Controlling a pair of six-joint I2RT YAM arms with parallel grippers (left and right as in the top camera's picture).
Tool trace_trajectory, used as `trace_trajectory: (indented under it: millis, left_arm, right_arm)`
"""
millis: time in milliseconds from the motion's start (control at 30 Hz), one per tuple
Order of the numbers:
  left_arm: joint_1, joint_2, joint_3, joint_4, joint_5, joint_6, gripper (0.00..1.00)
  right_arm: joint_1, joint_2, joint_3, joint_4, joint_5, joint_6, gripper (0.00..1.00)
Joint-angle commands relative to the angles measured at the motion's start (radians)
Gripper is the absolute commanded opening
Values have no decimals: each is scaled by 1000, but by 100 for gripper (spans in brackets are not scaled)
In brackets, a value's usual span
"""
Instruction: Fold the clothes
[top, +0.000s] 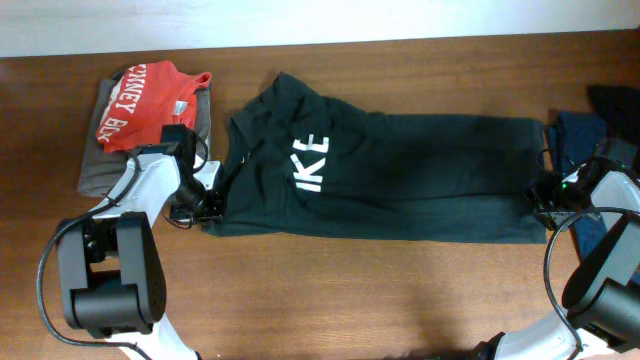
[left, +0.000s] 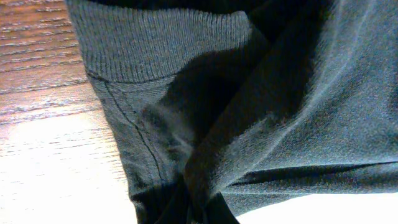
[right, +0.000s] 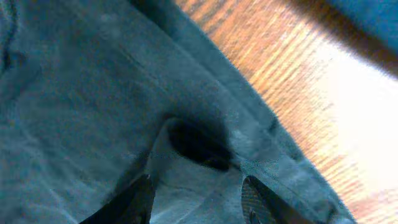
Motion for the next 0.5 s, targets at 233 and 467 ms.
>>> trace_trajectory:
  millis: [233,467]
  left_arm:
    - [2,-20,5,-2,-6,-6,1]
    - [2,-20,5,-2,-7,-6,1]
  right_arm:
    - [6,13,-31,42,37,1,36]
    - [6,14,-58,73,-8,11,14]
